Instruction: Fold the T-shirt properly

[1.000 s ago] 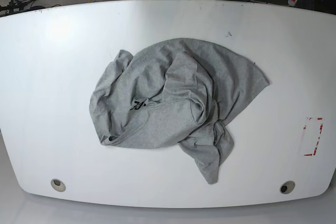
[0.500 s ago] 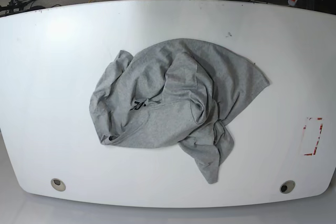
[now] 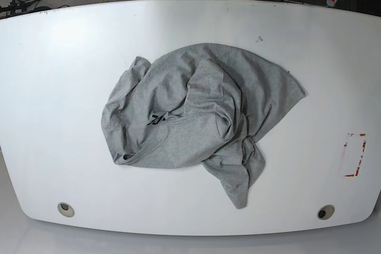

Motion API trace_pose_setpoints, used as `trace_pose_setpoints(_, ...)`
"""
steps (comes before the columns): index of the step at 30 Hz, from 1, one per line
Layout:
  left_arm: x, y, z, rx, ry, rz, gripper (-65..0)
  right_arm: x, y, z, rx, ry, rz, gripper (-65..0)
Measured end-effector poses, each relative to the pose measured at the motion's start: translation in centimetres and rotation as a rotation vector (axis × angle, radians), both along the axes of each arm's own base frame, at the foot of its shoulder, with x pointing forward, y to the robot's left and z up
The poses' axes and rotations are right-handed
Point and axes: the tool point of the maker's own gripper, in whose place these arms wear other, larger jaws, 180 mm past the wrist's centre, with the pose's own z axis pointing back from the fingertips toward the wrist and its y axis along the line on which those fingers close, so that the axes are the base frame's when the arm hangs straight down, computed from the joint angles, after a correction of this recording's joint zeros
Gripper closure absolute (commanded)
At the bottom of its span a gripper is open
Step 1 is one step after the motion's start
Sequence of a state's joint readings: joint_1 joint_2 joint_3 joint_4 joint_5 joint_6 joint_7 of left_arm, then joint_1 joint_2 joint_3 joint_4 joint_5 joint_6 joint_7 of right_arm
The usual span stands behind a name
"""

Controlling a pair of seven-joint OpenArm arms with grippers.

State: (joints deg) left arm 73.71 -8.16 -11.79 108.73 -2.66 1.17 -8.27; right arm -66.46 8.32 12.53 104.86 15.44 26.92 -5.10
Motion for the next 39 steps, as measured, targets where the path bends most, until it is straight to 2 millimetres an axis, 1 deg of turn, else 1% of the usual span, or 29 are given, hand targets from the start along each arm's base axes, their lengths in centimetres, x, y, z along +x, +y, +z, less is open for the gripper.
trace_pose_setpoints(3,2.1,0.3,2.0,0.021,-0.071,-0.011,-51.0,1.5,0.4,2.0,0.016,-0.055,-0.008,-18.7)
trace_pose_setpoints(5,3.0,0.4,2.8,0.029,-0.104,-0.017,-51.0,2.3,0.6,2.8,0.026,-0.081,-0.012,-18.7)
trace_pose_setpoints(6,3.2,0.5,3.1,0.034,-0.113,-0.019,-51.0,2.9,0.4,3.3,0.021,-0.102,-0.018,-18.7)
trace_pose_setpoints(8,3.2,0.7,3.1,0.04,-0.111,-0.017,-51.0,4.0,-0.3,4.1,0.016,-0.141,-0.046,-18.7)
trace_pose_setpoints(10,3.6,1.1,3.1,0.048,-0.118,-0.015,-51.0,5.0,-0.8,4.4,0.019,-0.171,-0.079,-18.7)
trace_pose_setpoints(12,4.6,1.4,3.2,0.058,-0.149,-0.009,-51.0,5.9,-1.0,4.4,0.014,-0.188,-0.085,-18.7)
trace_pose_setpoints(15,6.8,1.3,3.6,0.054,-0.214,-0.012,-51.1,8.5,-1.7,5.1,0.015,-0.267,-0.111,-19.3)
trace_pose_setpoints(18,7.3,1.3,3.7,0.056,-0.229,-0.009,-51.1,9.6,-1.6,5.4,0.019,-0.301,-0.108,-20.0)
trace_pose_setpoints(20,7.6,1.2,3.7,0.053,-0.237,-0.01,-51.1,10.3,-1.6,5.4,0.021,-0.315,-0.105,-24.4)
trace_pose_setpoints(21,7.7,1.2,3.7,0.052,-0.24,-0.01,-51.1,10.7,-1.6,5.5,0.02,-0.324,-0.106,-29.3)
trace_pose_setpoints(24,8.3,1.1,3.8,0.051,-0.256,-0.01,-51.2,11.7,-1.3,5.6,0.02,-0.33,-0.089,-40.9)
trace_pose_setpoints(26,8.9,1.0,3.9,0.047,-0.272,-0.012,-52.1,12.6,-1.2,5.5,0.016,-0.332,-0.077,-46.0)
trace_pose_setpoints(27,9.2,1.0,4.0,0.047,-0.283,-0.012,-53.3,13.2,-1.2,5.6,0.013,-0.34,-0.071,-46.9)
trace_pose_setpoints(30,10.1,1.1,4.3,0.048,-0.309,-0.011,-63.6,14.7,-1.0,5.4,0.007,-0.34,-0.051,-47.6)
trace_pose_setpoints(31,10.4,1.1,4.4,0.049,-0.317,-0.01,-65.0,15.2,-0.9,5.3,0.005,-0.338,-0.042,-47.6)
trace_pose_setpoints(33,10.8,1.1,4.5,0.049,-0.33,-0.007,-65.0,16.7,-0.9,5.4,-0.002,-0.348,-0.028,-47.6)
trace_pose_setpoints(36,10.9,1.1,4.5,0.048,-0.333,-0.004,-65.0,19.0,-0.9,5.5,-0.027,-0.35,0.003,-47.7)
trace_pose_setpoints(39,10.5,1.3,3.9,0.049,-0.31,0.003,-65.0,22.5,-1.7,6.6,-0.063,-0.375,0.023,-47.9)
